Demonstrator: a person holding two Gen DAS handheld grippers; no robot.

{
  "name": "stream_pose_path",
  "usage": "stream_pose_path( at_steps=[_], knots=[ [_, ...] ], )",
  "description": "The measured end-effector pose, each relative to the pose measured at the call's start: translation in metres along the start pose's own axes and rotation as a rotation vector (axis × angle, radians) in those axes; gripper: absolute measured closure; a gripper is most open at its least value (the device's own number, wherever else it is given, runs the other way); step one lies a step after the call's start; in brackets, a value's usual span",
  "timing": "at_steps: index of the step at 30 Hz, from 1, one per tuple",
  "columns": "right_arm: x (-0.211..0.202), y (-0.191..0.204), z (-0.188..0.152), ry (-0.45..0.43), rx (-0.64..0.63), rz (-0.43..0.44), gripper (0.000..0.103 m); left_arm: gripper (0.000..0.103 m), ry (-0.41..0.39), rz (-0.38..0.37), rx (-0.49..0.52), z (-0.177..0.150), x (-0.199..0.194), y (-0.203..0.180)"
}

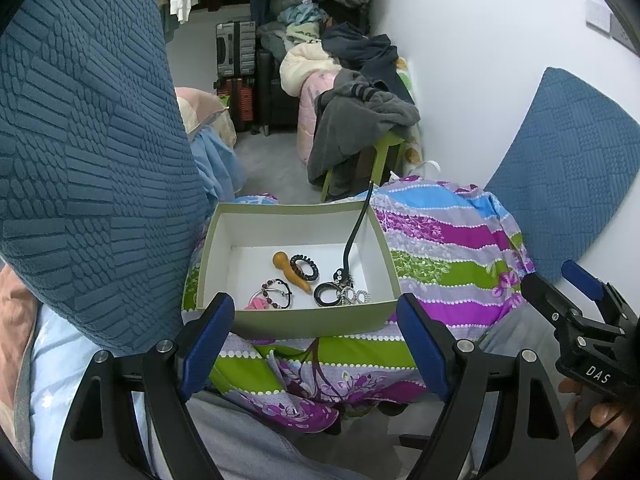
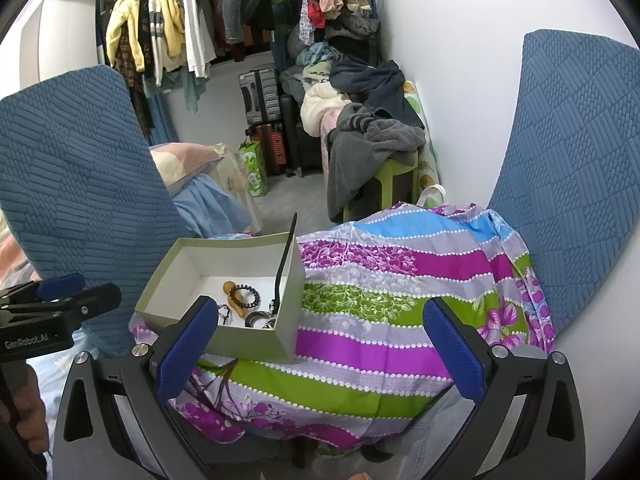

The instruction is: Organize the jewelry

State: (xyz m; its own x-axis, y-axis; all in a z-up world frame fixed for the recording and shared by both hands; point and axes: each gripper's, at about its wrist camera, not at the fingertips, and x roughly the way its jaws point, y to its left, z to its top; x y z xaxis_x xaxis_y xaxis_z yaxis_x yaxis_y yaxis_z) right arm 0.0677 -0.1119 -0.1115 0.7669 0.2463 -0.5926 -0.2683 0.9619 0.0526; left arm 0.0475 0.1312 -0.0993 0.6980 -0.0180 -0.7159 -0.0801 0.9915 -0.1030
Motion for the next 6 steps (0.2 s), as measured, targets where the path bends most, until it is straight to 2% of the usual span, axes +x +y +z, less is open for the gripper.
stream_pose_path(
  at_steps=[6],
  knots=[
    [-0.0005, -0.0001, -0.0015, 0.000, 0.004, -0.005, 0.000, 0.020, 0.002, 0.003, -0.005, 0.0001, -0.0010, -0.0007]
  ],
)
